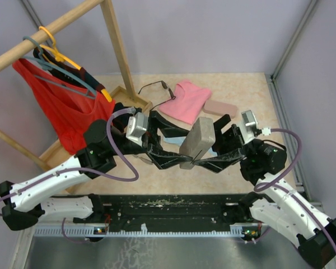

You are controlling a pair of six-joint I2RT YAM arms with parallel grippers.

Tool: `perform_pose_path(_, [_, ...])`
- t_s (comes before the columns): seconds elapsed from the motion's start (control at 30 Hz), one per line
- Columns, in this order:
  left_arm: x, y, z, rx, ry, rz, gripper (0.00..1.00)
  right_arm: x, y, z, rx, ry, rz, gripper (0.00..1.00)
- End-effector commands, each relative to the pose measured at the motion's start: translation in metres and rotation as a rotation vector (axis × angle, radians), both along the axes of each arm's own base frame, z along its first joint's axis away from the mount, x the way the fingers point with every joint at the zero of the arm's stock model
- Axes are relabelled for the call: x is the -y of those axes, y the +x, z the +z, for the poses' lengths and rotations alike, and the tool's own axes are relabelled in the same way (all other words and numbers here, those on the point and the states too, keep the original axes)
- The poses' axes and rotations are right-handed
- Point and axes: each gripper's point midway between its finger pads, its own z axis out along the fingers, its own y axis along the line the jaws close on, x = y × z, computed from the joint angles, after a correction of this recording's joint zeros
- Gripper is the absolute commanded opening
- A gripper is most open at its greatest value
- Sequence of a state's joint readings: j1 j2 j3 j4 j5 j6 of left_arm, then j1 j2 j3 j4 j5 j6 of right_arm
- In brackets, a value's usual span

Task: Organize the sunglasses
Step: Open the sunglasses case.

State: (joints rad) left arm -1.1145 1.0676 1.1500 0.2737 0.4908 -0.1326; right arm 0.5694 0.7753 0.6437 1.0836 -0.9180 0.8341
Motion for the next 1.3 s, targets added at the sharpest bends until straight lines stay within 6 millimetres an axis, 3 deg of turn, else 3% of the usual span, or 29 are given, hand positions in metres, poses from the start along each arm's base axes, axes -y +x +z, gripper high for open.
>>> perform_pose_path(0.0, [-0.007,-0.002,0.027,0.049,-0.069,0.012,0.00,0.007,-0.012,0.027,0.070,0.069,0.001,0.70])
perform_pose_path(0.3, [-0.015,0.009,0.027,0.043,-0.066,0.091,0.00,0.002,0.017,0.014,-0.004,0.005,-0.142,0.44])
perform_pose_path(0.6, [-0.023,0.039,0.018,0.013,-0.042,0.271,0.00,0.015,0.091,-0.007,-0.240,-0.085,-0.534,0.16])
perform_pose_path(0.7, [-0.026,0.053,0.013,-0.012,-0.026,0.346,0.02,0.019,0.106,-0.013,-0.295,-0.095,-0.604,0.13])
perform_pose_path(0.87, [-0.034,0.076,0.006,-0.066,-0.001,0.480,0.14,0.026,0.128,-0.026,-0.390,-0.135,-0.710,0.03])
perform_pose_path(1.1, [-0.045,0.083,0.005,-0.084,-0.013,0.540,0.58,0.027,0.138,-0.034,-0.436,-0.155,-0.739,0.00])
perform_pose_path(1.27, [-0.048,0.085,0.005,-0.094,-0.010,0.554,0.75,0.023,0.136,-0.036,-0.429,-0.161,-0.718,0.00])
